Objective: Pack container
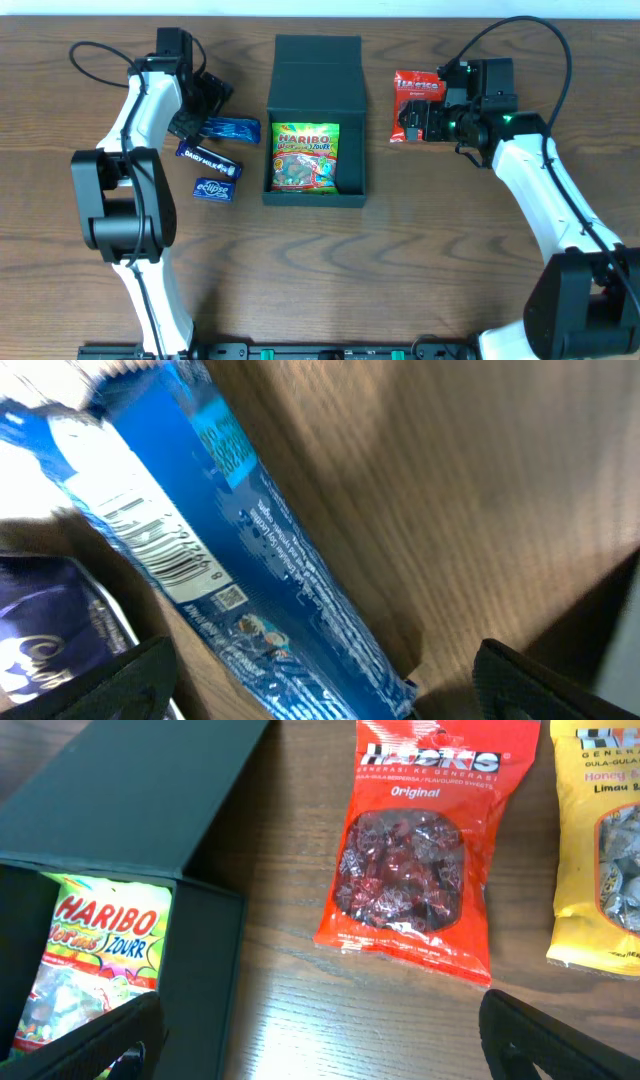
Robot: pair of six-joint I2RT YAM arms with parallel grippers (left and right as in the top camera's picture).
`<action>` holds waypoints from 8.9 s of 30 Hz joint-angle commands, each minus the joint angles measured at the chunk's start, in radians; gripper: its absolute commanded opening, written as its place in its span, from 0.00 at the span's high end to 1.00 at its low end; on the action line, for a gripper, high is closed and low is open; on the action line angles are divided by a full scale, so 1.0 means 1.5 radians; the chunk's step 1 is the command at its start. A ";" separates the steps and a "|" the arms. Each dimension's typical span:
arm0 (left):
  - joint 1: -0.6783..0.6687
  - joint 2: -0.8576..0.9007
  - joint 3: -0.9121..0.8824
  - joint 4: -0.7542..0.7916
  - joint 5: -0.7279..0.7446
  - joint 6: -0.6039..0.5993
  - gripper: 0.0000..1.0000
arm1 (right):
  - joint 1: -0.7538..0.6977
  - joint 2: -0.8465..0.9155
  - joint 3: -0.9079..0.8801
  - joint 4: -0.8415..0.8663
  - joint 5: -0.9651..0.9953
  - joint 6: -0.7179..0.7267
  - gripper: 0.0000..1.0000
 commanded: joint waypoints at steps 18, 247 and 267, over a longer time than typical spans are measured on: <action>0.023 0.058 0.012 -0.022 0.054 0.005 0.20 | 0.000 -0.011 0.006 -0.005 -0.003 0.007 0.01; -0.012 -0.042 -0.181 0.013 -0.097 0.162 0.73 | 0.192 0.110 0.233 -0.214 -0.237 -0.715 0.99; 0.058 -0.119 -0.139 -0.018 -0.097 0.225 0.88 | 0.257 0.204 0.231 -0.245 -0.280 -0.805 0.99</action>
